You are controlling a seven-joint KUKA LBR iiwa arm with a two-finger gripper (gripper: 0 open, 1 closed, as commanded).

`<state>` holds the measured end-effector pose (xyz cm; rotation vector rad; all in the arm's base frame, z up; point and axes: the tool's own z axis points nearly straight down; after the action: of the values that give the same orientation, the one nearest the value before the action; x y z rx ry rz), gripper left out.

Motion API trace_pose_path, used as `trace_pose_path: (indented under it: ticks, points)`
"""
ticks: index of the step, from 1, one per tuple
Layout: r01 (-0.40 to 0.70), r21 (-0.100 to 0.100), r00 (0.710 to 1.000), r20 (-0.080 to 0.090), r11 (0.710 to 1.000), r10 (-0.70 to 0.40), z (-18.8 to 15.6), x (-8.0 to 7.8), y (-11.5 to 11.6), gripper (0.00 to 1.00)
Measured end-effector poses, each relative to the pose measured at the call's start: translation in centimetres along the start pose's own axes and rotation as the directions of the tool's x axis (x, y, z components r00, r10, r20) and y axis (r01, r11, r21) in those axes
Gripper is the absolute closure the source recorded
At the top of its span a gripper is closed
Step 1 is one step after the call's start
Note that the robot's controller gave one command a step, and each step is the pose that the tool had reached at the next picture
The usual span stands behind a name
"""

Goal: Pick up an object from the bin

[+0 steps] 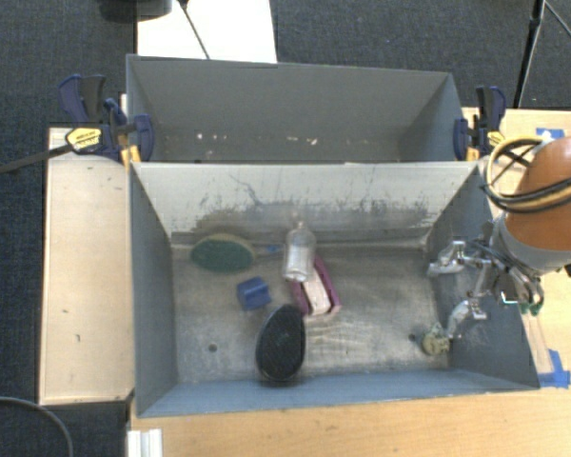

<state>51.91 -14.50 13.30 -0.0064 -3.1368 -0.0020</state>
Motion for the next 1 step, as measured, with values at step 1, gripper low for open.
trace_pose_path:
  ticks: [1]
  points:
    - [0.007, 0.002, 1.000, 0.008, 1.000, -0.007, -0.42, -0.21, 0.05, 1.00]
